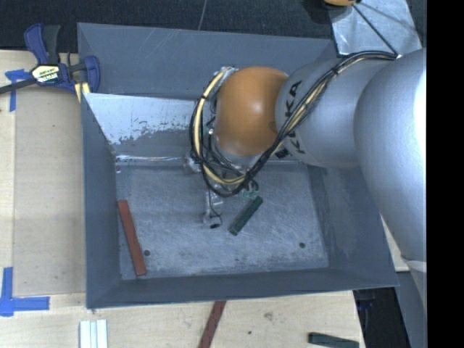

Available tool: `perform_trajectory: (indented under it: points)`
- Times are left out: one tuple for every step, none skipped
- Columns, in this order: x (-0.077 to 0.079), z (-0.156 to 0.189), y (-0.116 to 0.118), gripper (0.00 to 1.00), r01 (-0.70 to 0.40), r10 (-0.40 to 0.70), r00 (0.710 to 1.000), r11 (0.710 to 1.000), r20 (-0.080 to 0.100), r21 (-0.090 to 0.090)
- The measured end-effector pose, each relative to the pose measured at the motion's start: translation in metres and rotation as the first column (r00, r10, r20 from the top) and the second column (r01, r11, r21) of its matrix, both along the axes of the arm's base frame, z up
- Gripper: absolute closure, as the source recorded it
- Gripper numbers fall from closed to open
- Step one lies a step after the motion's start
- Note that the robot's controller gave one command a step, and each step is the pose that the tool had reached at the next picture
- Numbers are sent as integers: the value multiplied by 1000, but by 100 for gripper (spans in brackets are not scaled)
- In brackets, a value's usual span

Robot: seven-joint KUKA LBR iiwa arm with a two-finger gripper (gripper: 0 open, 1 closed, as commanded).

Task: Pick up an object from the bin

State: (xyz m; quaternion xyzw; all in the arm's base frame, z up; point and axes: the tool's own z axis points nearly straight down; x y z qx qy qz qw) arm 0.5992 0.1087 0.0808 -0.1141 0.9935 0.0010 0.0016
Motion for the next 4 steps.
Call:
perform_trajectory:
  points:
    - [-2, -1, -13, 0, 4, -4, 1000, 1000, -1, -2]
    - [8, -5, -16, 0, -99, 99, 995, 995, 1, -5]
    - [2, -10, -137, 100, -195, 195, 981, 981, -1, -6]
    - [2, -10, -132, 0, -198, 198, 980, 980, -2, -2]
